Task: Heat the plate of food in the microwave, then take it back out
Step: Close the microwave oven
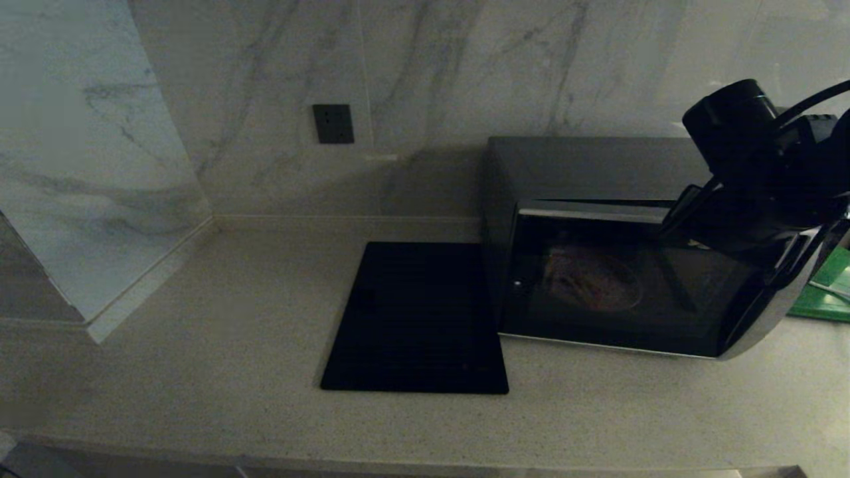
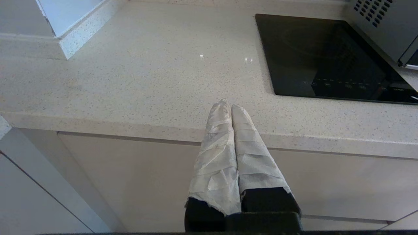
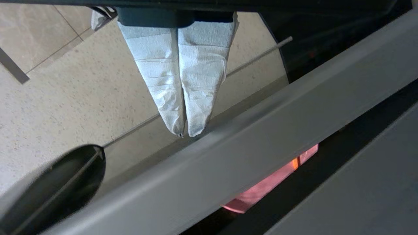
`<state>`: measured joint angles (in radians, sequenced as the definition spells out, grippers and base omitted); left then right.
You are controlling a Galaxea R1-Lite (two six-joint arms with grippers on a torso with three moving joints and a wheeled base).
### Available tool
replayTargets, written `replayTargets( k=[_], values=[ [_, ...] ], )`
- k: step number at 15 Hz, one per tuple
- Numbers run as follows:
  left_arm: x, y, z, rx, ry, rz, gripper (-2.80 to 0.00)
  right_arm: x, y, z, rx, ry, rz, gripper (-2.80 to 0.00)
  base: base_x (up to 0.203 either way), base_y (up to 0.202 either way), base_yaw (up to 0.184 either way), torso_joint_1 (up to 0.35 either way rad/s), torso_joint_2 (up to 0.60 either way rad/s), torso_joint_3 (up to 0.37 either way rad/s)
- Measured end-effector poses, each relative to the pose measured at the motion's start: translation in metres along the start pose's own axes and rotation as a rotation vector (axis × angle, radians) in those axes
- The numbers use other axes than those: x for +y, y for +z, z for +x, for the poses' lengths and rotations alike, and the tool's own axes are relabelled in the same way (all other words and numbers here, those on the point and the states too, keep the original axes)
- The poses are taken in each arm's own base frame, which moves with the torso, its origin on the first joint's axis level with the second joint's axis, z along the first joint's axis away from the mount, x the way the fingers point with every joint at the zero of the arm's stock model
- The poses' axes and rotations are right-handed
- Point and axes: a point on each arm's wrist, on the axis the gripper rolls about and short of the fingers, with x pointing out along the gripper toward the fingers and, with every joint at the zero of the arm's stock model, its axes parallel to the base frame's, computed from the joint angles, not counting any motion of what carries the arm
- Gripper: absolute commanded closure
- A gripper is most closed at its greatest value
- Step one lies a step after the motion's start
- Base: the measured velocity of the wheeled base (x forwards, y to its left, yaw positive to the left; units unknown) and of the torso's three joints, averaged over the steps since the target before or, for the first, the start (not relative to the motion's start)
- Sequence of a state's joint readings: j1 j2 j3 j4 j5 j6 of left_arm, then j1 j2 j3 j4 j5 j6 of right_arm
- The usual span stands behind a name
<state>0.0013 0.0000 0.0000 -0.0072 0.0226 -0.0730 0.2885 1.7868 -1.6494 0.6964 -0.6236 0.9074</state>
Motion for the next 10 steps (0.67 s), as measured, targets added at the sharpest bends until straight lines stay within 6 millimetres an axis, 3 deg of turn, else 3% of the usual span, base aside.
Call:
replayTargets(
  k=[10],
  values=[
    [0.0,0.0,0.0,0.0,0.0,0.0,0.0,0.016,0.005,0.014,-0.037,0.039,0.042,0.0,0.0,0.0,0.0,0.0,0.0,0.0]
  ],
)
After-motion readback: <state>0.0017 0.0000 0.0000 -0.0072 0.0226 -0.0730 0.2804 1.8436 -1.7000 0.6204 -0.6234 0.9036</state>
